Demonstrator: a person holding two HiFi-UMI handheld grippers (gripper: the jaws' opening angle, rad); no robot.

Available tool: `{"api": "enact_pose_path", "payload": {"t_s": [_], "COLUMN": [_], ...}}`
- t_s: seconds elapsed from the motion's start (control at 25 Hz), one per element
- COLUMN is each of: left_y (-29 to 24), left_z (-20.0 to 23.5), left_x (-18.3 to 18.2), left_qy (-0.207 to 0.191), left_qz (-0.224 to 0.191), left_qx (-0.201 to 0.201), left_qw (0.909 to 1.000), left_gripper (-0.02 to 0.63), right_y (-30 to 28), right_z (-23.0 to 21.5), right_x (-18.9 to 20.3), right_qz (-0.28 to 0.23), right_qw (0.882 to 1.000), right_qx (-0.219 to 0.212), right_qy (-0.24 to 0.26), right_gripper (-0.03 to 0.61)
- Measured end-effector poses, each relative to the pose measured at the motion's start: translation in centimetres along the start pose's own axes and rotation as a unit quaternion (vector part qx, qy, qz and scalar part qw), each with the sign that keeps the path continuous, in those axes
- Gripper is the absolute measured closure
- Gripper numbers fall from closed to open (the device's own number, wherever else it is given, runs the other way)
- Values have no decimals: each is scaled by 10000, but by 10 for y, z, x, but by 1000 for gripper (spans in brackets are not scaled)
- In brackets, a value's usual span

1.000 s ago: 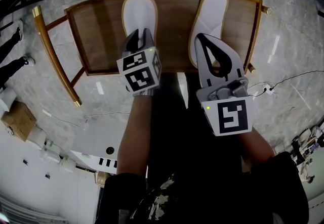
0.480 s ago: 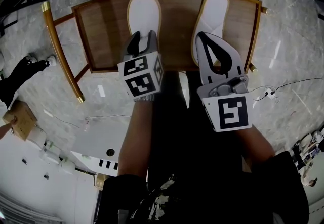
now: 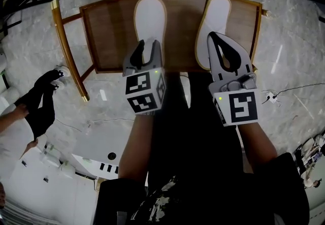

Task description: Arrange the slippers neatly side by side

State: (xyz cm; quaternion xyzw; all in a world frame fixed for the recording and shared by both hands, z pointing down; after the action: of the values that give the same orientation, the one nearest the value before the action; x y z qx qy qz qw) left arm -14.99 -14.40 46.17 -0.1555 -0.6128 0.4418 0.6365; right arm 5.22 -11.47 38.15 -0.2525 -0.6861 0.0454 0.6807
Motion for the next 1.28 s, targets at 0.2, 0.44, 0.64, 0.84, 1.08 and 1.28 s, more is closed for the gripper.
{"api": "enact_pose_path", "payload": {"t_s": [0.2, 0.44, 0.64, 0.84, 1.08, 1.28], "left_y": [7, 9, 15, 19, 21, 21], "left_z": [-8, -18, -30, -36, -41, -46], "left_x": [1, 0, 5, 10, 12, 13], "left_qy": [-201, -420, -467, -412, -337, -260], "left_qz": [-8, -67, 11, 70, 115, 172], "left_qx": [153, 332, 607, 662, 711, 717], "left_qw": [9997, 9985, 9971, 9969, 9968, 9969], "left_gripper": [543, 600, 607, 607, 607, 606], "right_y": [3, -4, -7, -13, -24, -36], "right_z": [-13, -39, -50, -53, -50, -53], "right_x": [12, 42, 64, 77, 85, 88], "right_qz": [463, 1440, 2234, 2736, 3094, 3372], "right_qw": [9965, 9811, 9496, 9267, 8910, 8559], "right_qx": [-646, -996, -1680, -2098, -2817, -3317], "right_qy": [245, 826, 1421, 1496, 1764, 2092], "right_gripper": [581, 580, 580, 517, 464, 453]}}
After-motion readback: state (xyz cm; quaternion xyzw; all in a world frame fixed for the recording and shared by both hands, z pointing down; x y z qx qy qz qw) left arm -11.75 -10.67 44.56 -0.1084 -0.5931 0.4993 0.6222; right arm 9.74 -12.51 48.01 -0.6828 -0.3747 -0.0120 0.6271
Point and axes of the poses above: the fingertips, and each gripper's own axes: y backward along the fingers, z to its left, x out of its underside, the point moved 8 cm from there along y, backward along the fingers, and after that the axes turned 7 degrees about -z, right-handed, at the moved point
